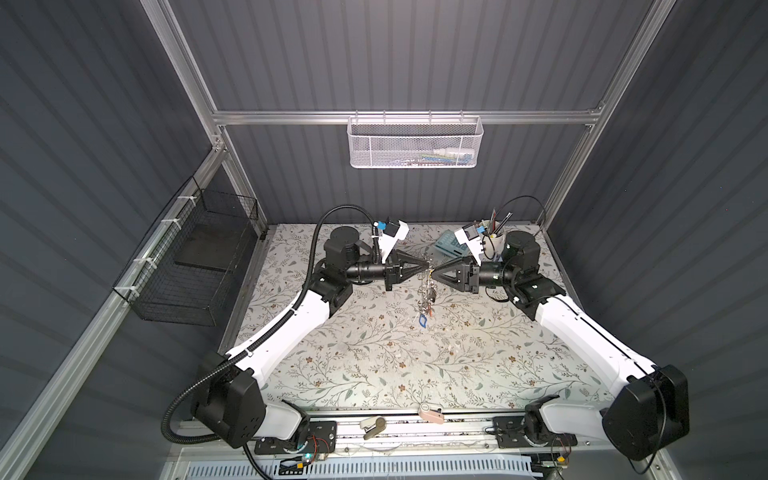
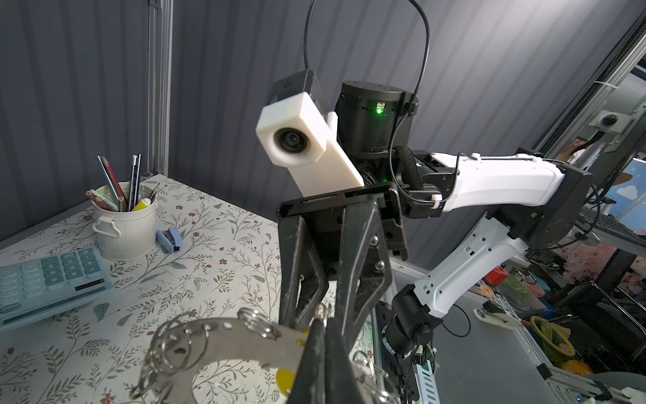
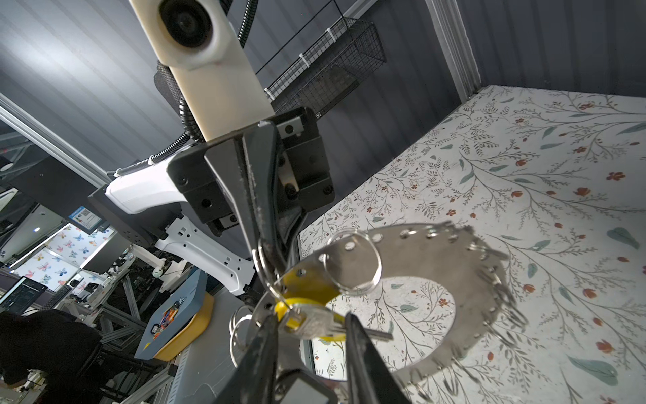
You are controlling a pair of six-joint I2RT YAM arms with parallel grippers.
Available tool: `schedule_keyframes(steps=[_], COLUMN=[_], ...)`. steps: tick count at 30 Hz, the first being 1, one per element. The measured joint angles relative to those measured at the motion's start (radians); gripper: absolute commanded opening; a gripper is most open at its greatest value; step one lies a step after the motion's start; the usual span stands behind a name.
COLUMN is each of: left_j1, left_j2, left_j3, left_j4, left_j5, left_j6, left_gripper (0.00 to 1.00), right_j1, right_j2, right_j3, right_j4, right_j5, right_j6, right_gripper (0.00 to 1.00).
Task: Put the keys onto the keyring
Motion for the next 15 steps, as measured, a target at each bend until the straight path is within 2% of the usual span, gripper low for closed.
schedule_keyframes(steps=[4, 8, 15], left_j1=[0.000, 0.000, 0.000], left_j2=[0.000, 0.000, 0.002], left_j3=[0.000, 0.000, 0.000], left_j4=[0.000, -0.001, -0.023], left_j5=[0.000, -0.005, -0.022], left_j6=[-0.004, -0.004, 0.002], left_gripper=[0.00, 0.00, 0.00], right_j1=[0.004, 0.008, 0.009], right_j2=[0.006, 0.010, 0.010], right_j3=[0.002, 0.002, 0.002], right_j4=[0.017, 0.028, 0.035], right_j5=[-0.001, -0.003, -0.003], right_j6=[0.010, 0.019, 0.019], right_gripper=[0.30, 0.37, 0.36])
